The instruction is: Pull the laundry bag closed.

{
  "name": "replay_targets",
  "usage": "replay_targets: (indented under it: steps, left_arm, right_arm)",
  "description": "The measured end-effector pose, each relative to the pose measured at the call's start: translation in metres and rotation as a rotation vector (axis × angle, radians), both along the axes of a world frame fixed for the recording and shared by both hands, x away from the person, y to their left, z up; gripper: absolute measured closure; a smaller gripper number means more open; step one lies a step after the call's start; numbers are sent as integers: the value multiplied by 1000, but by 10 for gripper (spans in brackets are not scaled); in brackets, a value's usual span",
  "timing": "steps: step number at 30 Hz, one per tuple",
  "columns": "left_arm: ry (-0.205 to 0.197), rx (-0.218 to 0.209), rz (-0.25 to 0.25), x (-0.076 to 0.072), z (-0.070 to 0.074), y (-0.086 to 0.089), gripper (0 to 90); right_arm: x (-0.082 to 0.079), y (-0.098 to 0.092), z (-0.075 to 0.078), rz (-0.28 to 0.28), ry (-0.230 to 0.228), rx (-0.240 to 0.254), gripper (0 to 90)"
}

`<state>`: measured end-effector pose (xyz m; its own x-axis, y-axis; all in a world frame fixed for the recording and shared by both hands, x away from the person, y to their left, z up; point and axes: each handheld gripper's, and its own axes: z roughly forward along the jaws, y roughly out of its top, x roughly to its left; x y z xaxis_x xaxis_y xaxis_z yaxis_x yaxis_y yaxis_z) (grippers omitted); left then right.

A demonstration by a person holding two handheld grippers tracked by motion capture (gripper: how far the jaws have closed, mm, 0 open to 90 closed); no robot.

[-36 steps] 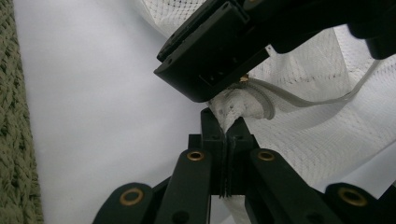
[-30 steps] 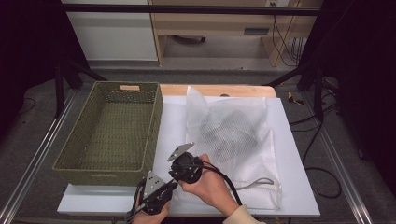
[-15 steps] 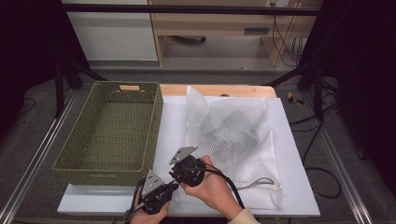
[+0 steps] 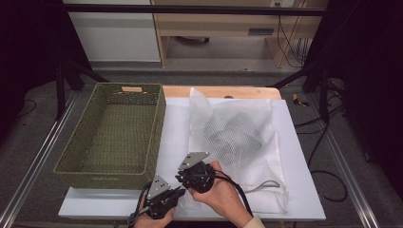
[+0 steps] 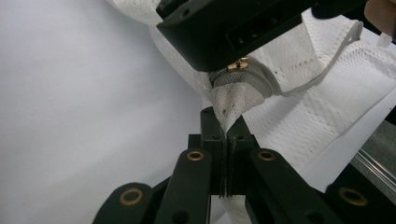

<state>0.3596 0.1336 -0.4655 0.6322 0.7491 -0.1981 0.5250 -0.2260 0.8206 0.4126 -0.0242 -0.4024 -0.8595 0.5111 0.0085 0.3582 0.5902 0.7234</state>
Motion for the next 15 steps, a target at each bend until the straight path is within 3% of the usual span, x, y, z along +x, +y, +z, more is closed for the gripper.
replay_targets:
  steps: [15]
  left_arm:
    - [13,-6,6,1,-2,-1,889]
  right_arm:
    - [-13,-19,-8,-8,-20,48,821]
